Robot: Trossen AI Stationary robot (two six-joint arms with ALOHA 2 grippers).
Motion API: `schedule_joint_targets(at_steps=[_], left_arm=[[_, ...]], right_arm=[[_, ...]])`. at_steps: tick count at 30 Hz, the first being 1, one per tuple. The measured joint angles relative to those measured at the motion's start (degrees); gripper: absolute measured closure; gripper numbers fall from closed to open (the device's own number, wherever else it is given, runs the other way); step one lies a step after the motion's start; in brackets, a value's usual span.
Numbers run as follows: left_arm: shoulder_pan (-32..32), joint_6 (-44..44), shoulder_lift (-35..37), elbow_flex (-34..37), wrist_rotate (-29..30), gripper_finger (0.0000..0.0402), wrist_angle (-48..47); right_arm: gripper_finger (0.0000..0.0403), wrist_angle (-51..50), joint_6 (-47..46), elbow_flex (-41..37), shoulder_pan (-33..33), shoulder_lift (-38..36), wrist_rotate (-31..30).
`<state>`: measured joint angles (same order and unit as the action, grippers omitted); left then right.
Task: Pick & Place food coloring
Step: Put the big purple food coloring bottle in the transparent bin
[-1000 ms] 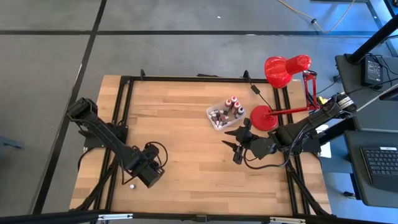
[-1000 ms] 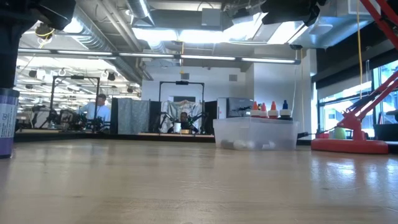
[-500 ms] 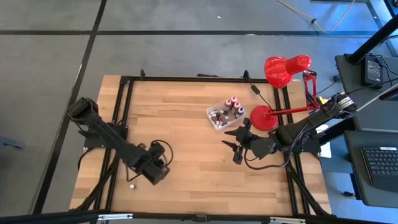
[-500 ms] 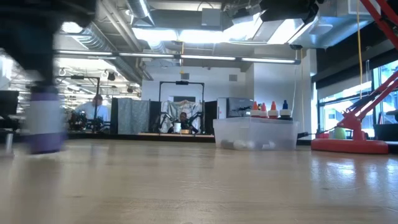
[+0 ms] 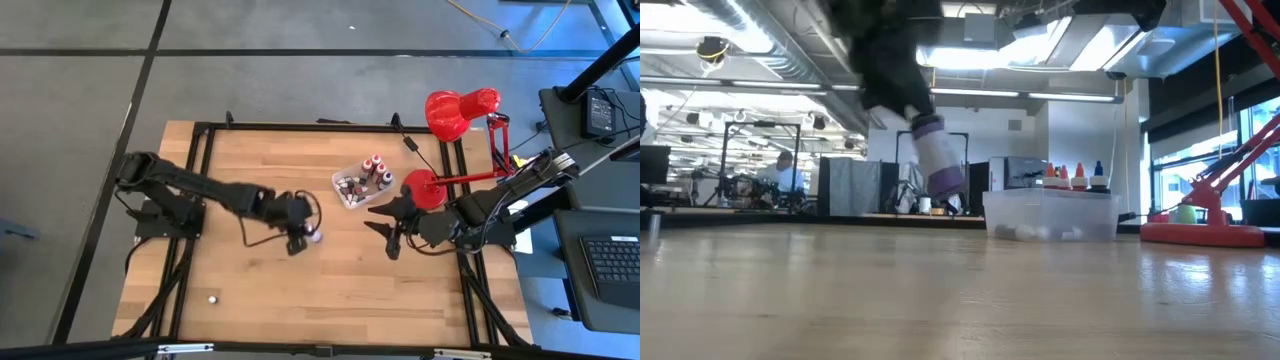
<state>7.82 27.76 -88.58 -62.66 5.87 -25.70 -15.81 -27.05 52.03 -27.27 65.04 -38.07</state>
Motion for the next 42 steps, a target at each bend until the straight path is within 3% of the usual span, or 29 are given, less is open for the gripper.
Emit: schedule_joint_targets(at_steps=[7, 13, 17, 26, 42], left_arm=[[-7.99, -22.22, -1.07, -9.27, -1.11, 0.0281, -5.05], [-12.09, -33.25, -8.26, -19.40, -0.66, 0.0282, -14.19], [-12.62, -38.75, -13.46, -22.55, -0.42, 0.0278, -17.95], [-10.47, -45.74, -19.47, -22.91, -1.57, 0.0277, -17.83], [-9.42, -44.91, -21.97, -23.00, -2.90, 0.0271, -14.74]], right_arm=[[0.0224, -1.42, -6.18, 0.00, -0.01, 0.00, -5.29], [0.0224, -3.23, -12.11, -0.02, 0.00, 0.44, -9.95], [0.0224, -3.56, -14.66, -0.02, 0.02, 1.13, -11.71], [0.0224, -4.03, -16.47, -0.04, 0.76, 3.95, -12.66], [0.0224, -6.06, -22.34, -0.04, 1.25, 6.64, -12.41]])
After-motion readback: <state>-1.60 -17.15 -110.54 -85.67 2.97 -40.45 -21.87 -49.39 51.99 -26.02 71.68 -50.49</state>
